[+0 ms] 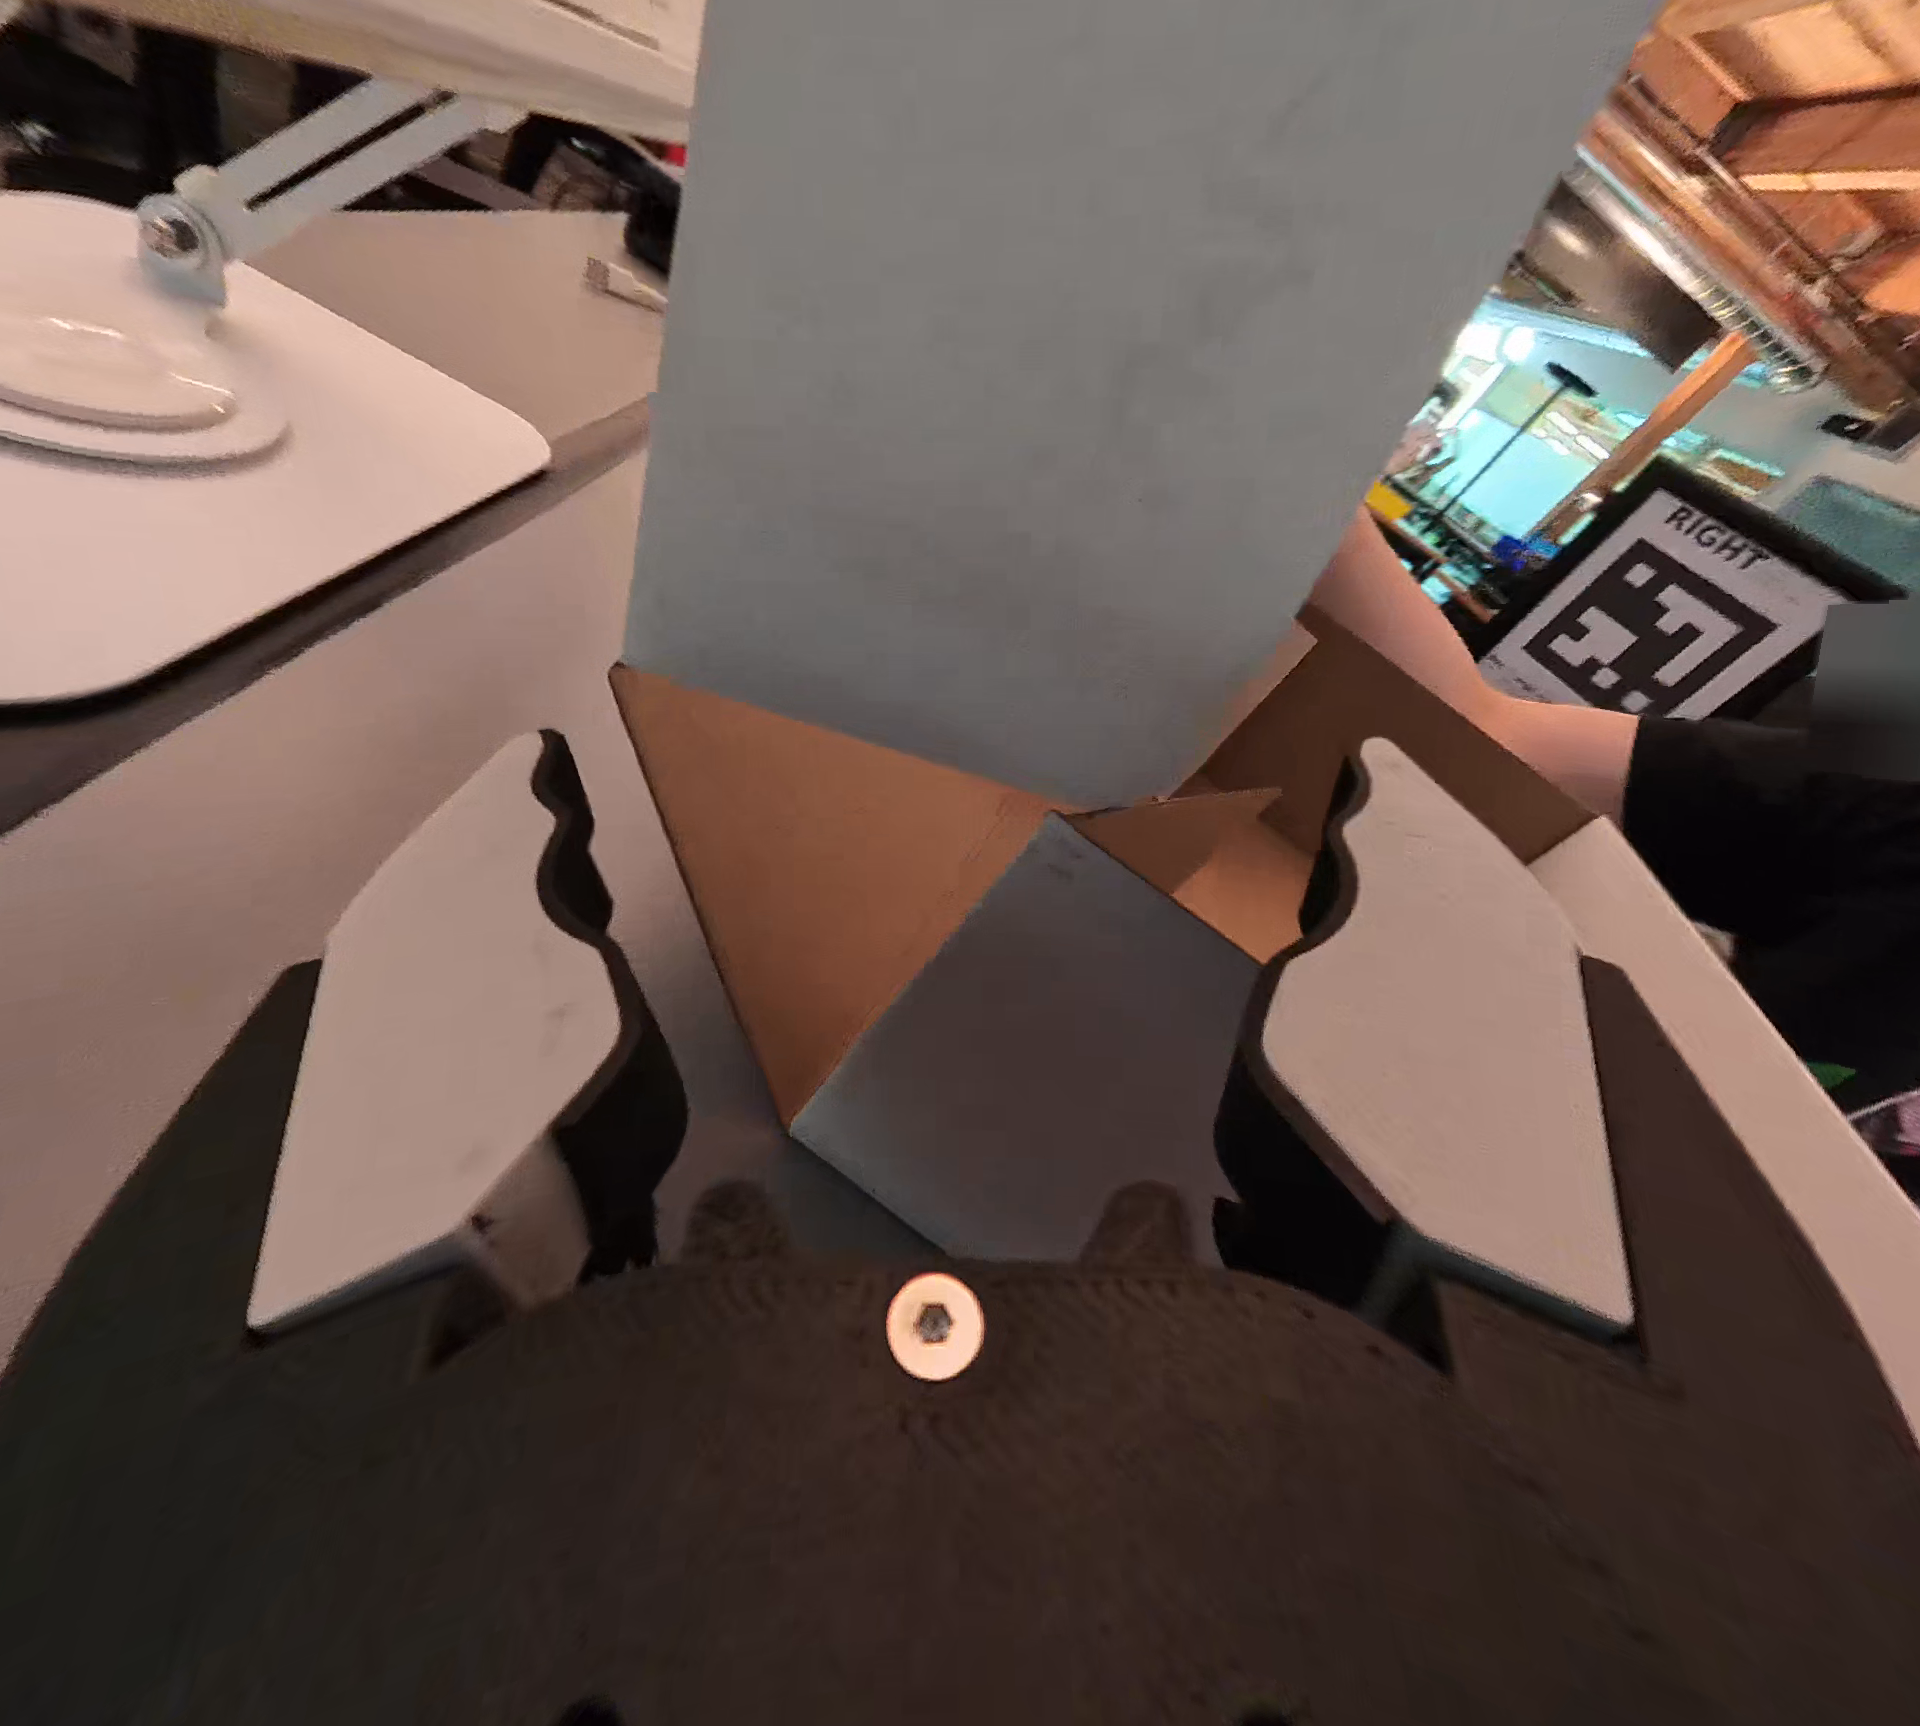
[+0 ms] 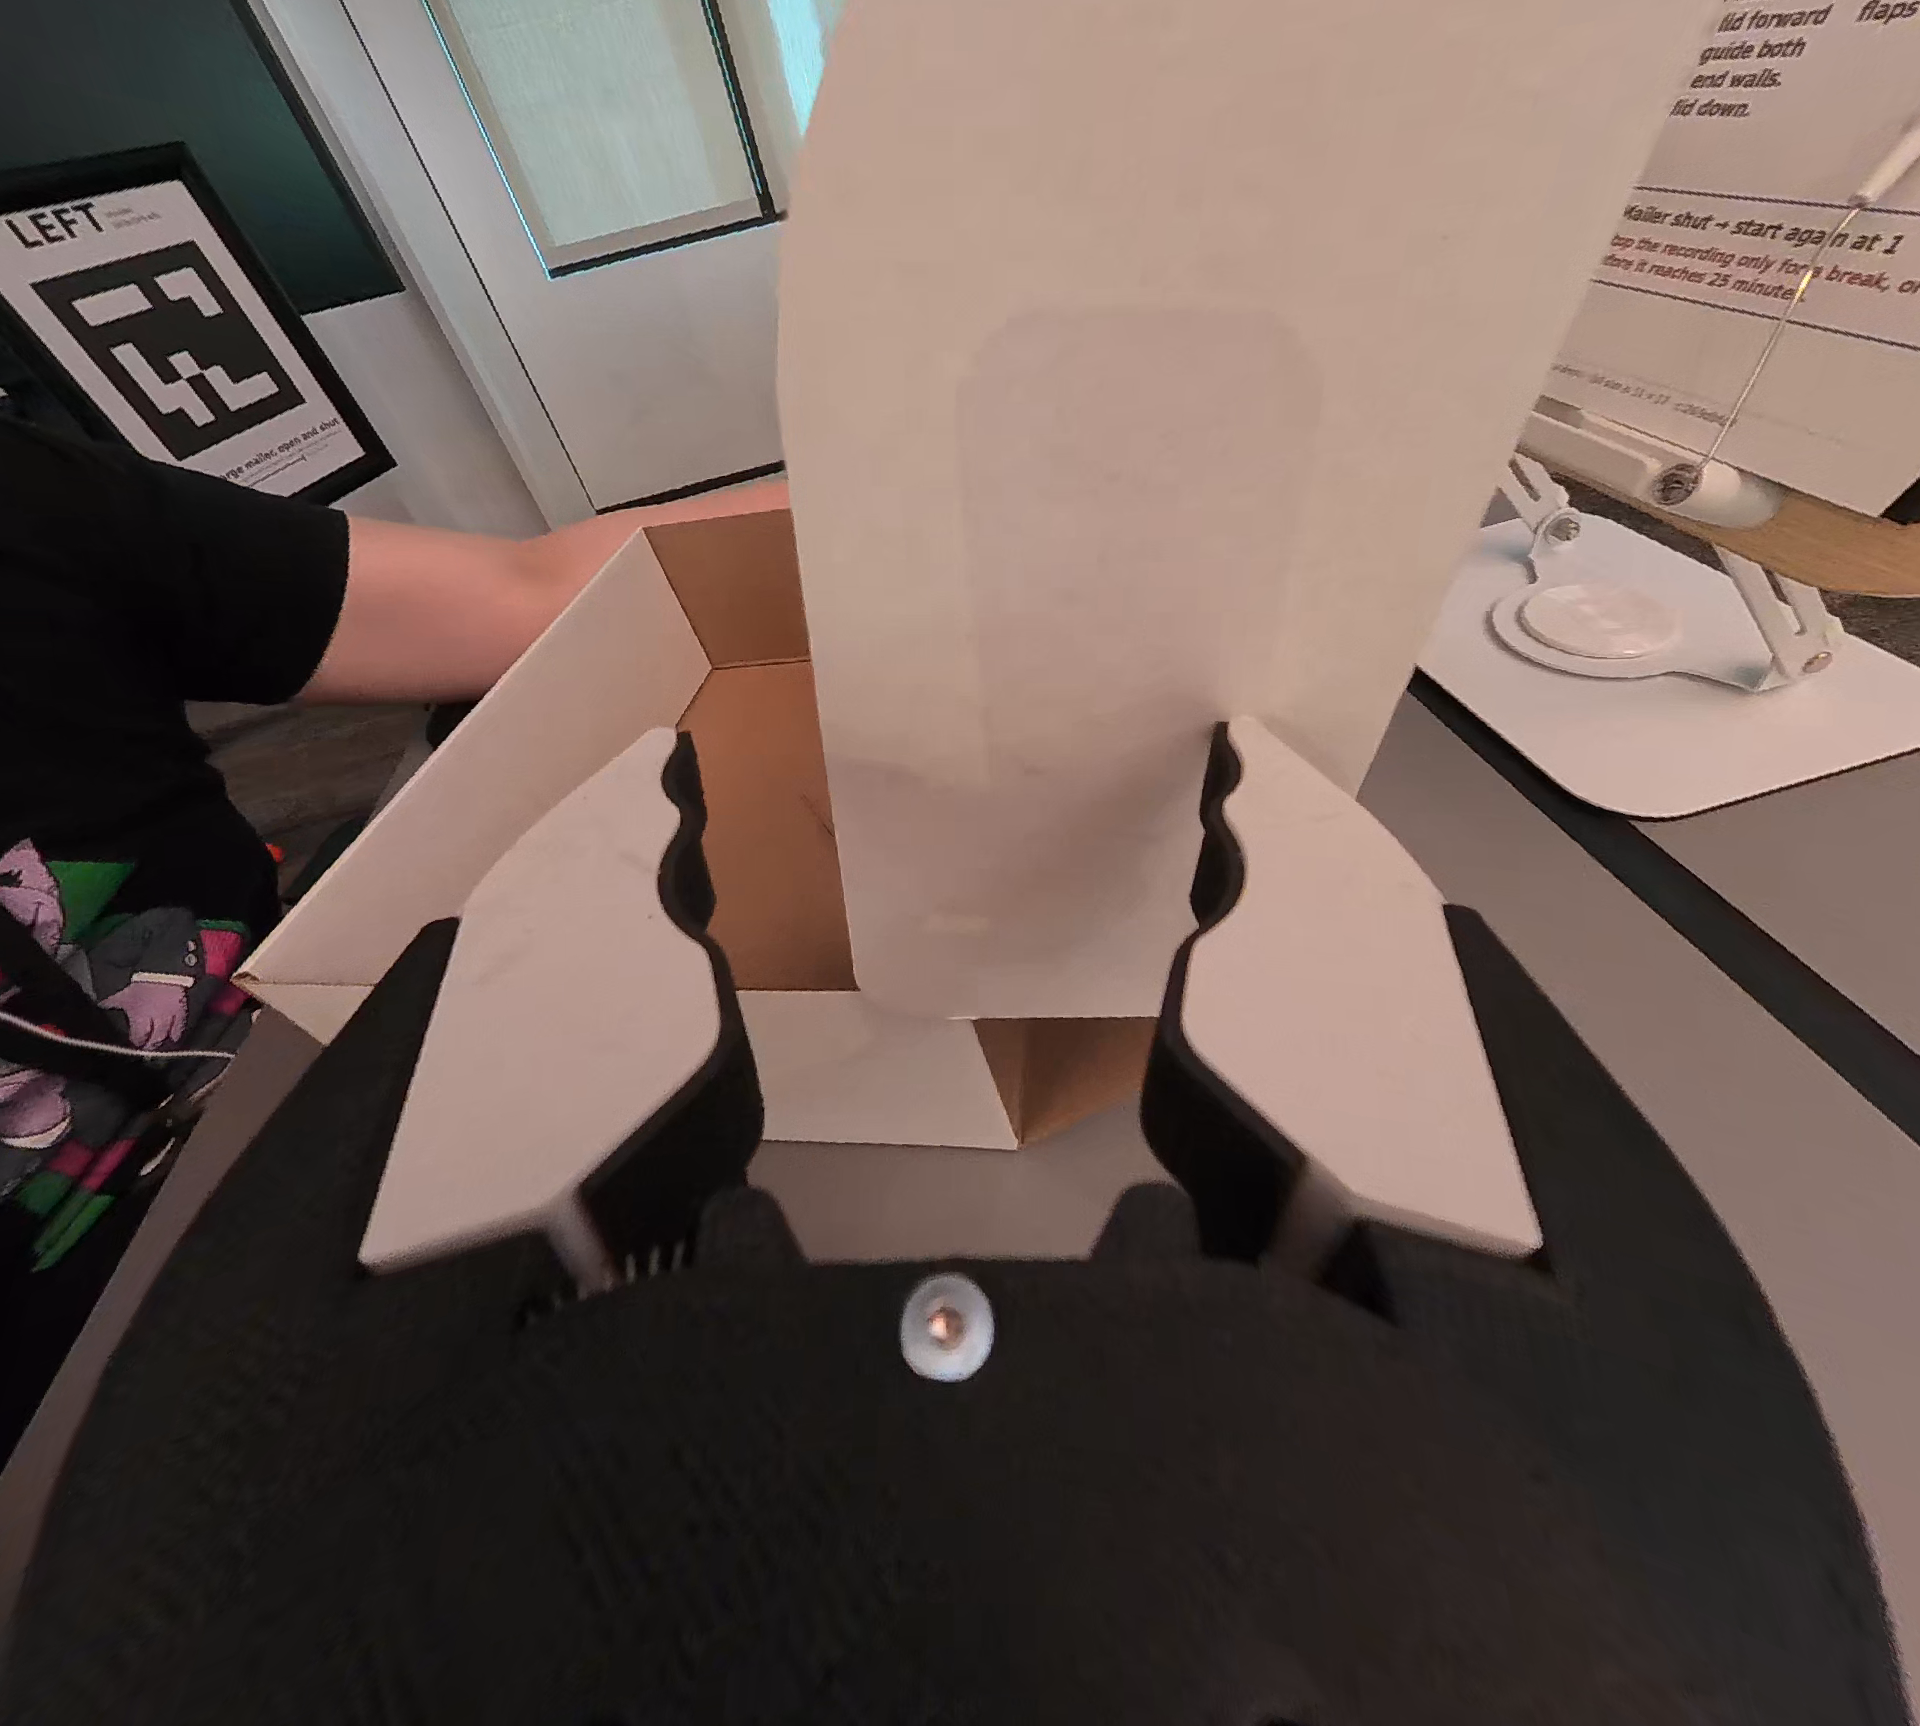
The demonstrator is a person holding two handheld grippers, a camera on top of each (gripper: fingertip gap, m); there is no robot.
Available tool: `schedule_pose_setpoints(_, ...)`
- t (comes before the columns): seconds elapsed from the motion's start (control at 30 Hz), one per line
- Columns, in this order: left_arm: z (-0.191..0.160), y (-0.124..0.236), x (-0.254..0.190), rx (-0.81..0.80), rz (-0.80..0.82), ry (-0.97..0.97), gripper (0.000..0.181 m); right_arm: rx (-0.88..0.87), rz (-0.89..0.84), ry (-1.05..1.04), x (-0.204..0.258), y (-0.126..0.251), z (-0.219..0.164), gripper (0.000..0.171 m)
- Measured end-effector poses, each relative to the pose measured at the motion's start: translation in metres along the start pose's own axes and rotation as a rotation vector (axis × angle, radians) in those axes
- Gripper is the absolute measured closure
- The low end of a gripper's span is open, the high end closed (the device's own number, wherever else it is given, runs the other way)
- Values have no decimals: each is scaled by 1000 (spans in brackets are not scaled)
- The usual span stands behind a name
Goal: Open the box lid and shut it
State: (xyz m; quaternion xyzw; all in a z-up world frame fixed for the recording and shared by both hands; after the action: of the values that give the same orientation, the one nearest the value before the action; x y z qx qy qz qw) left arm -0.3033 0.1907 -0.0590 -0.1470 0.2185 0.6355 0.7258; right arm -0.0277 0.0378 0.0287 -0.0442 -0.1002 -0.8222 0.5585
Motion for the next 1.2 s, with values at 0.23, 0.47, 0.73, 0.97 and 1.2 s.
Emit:
schedule_pose_setpoints(0.23, 8, 1, -3, -42, -27, -3, 52, -11, -30, 2, -6, -5, 1, 79)
schedule_pose_setpoints(0.47, 0, 0, -22, -3, -51, -11, 56, -69, -165, -6, -32, -19, 7, 79)
schedule_pose_setpoints(0.73, 1, 7, -23, 69, 66, -38, 63, -36, -339, 77, -52, -32, 5, 73)
schedule_pose_setpoints(0.97, 43, 35, -36, 48, 256, -104, 94, 11, -461, 61, -64, -29, 8, 93)
schedule_pose_setpoints(1.2, 88, 27, -42, -74, 529, -98, 92, 167, -639, 101, -74, -33, 2, 107)
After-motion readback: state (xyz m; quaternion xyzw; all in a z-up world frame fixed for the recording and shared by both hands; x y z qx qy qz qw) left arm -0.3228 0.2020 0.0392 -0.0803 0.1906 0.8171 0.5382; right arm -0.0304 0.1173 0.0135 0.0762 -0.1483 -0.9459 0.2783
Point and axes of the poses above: each gripper's, where its closed fingertips meet, y back along the fingers, z out of its top, x = y × z across the jaws, the point moved 2 cm from there along y, back along the fingers
